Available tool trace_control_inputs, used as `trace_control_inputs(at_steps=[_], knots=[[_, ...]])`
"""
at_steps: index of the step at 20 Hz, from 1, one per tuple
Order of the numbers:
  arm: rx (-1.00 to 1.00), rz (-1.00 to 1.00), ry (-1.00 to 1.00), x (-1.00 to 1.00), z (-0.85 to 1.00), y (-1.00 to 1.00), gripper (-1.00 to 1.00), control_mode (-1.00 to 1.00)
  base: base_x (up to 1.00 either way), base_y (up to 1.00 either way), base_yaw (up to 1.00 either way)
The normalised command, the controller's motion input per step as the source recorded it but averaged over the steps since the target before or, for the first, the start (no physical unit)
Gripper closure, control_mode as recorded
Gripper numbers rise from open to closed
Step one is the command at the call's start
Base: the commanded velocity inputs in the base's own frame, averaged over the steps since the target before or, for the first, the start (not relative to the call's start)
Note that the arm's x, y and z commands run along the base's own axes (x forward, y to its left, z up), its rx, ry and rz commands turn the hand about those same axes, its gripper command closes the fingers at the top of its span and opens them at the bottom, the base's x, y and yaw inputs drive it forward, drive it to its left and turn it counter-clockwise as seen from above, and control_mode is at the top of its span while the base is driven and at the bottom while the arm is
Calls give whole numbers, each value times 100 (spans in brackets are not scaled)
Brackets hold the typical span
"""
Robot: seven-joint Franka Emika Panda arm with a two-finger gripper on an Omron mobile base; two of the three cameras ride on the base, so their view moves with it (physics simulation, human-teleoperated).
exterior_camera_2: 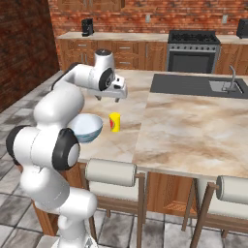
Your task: Place the cup inside the bowl on the dining table and move the bowl to any counter.
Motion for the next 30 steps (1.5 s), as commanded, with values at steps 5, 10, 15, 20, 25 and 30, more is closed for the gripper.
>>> trace_control_inputs(at_steps=[5, 10, 15, 20, 25, 30], knots=[[0, 0, 0, 36, -11, 0, -100, -100, 0, 0, 0], [0, 0, 0, 31, -10, 0, -100, -100, 0, 0, 0], [0, 0, 0, 36, -16, 0, -100, -100, 0, 0, 0], [0, 0, 0, 38, -18, 0, -100, -100, 0, 0, 0], [0, 1, 0, 30, -11, 0, -100, -100, 0, 0, 0], [0, 1, 0, 26, -10, 0, -100, -100, 0, 0, 0]])
